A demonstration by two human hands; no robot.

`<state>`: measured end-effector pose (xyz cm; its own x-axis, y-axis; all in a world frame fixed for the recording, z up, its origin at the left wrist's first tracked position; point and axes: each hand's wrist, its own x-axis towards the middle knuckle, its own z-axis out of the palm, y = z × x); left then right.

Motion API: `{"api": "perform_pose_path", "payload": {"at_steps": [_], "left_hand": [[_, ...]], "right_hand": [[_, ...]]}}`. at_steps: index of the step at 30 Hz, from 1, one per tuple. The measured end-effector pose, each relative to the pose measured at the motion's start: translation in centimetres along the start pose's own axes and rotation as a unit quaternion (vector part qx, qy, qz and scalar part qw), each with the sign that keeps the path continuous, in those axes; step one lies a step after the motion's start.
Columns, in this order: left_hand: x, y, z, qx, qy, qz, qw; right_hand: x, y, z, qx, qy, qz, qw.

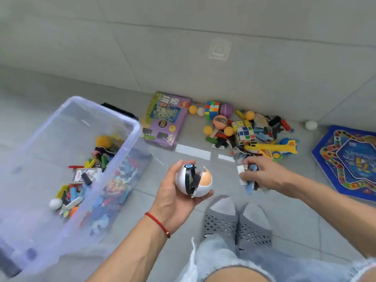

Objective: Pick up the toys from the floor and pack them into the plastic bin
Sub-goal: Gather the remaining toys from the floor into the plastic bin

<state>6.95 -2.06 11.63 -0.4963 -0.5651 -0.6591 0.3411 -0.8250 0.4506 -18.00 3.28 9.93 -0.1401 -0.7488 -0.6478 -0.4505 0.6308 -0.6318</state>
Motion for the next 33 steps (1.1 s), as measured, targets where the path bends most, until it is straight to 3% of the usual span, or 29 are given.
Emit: {"api": "perform_pose_path", "payload": {"at_steps": [3, 6, 8, 12, 16, 20, 26, 33], "left_hand": [[-4.8, 4.3, -2.9, -0.045, 0.002, 0.092, 0.995], [-9.2, 8.8, -6.3, -0.076, -0.006, 0.176, 0.981], [-11.8, 11.5, -8.4, -0.091, 0.002, 0.212, 0.973], [-15.7, 15.3, -12.0, -0.152, 0.115, 0.263, 0.946], [-18.4, 16.8, -12.9, -0.174, 0.199, 0.262, 0.928], [-20.3, 17.3, -12.1, -0.174, 0.214, 0.288, 0.917], [-18.6, 15.2, -9.3, -0.054, 0.224, 0.336, 0.913], [-7.7, 6.4, -1.3, 0.157, 0.139, 0.166, 0.963]], "right_hand": [[-1.6, -11.2, 0.9, 0.017, -0.087, -0.106, 0.990], [-1.8, -20.1, 3.8, 0.082, -0.130, -0.143, 0.978], [-1.9, -25.3, 6.4, 0.101, -0.158, -0.139, 0.972], [-1.9, -31.9, 12.2, 0.200, -0.225, -0.097, 0.949], [-1.4, -35.0, 15.7, 0.302, -0.205, -0.074, 0.928], [-2.2, -35.9, 15.0, 0.330, -0.229, -0.041, 0.915], [-2.4, -30.7, 7.2, 0.211, -0.197, -0.041, 0.957], [-0.4, -16.5, -3.9, 0.166, -0.043, 0.029, 0.985]]}}
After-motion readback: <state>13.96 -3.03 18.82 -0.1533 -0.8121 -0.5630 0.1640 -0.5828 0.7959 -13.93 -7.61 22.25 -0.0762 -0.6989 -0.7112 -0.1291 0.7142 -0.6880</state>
